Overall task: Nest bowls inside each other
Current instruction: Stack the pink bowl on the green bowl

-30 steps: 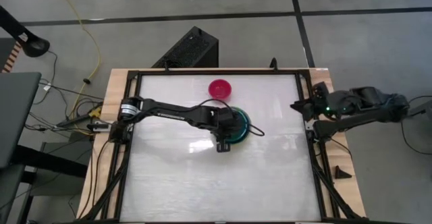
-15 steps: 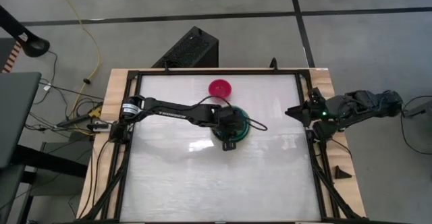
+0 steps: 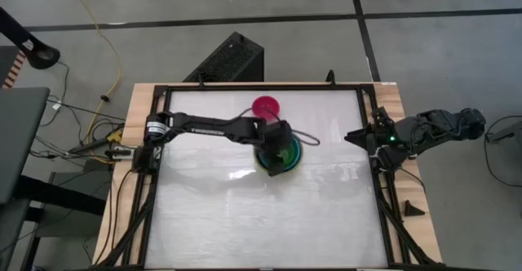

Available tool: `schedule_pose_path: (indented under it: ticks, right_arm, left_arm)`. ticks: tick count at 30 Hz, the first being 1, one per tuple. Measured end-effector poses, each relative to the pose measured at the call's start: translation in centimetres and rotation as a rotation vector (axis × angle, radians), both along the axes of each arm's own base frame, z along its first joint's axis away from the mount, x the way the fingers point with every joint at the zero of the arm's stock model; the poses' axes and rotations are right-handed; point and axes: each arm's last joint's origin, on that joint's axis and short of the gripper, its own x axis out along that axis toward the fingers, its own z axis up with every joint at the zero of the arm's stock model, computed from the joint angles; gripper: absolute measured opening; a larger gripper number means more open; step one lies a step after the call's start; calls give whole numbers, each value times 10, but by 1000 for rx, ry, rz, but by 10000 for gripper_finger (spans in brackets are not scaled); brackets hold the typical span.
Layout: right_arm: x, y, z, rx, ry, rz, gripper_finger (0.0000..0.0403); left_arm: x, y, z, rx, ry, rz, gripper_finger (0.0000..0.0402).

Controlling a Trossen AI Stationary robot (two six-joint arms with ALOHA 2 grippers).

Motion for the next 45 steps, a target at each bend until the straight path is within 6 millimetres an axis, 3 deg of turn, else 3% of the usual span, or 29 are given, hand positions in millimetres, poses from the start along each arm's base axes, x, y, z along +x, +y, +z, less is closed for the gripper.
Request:
schedule_pose_path:
  ticks: [8,12,18,24,28,35,45]
  right_arm:
    - [0,0,0,-16,4,5,217]
    - [0,-1,0,-36,6,-8,217]
    - [0,-1,0,-57,11,-13,217]
    - [0,-1,1,-56,0,-18,217]
    - [0,-1,1,-52,-3,-20,217]
    - [0,-1,1,-55,-3,-26,217]
    - [0,-1,1,-39,-7,-35,217]
  left_arm:
    - [-16,22,63,10,-229,2,228]
    - [-28,47,84,31,-320,44,229]
    - [-33,87,70,-147,-383,5,229]
    - [-45,121,54,-73,-332,34,229]
    - [-60,137,44,-9,-202,58,229]
    - [-80,146,31,218,58,-6,229]
    - [-78,158,36,324,0,-5,229]
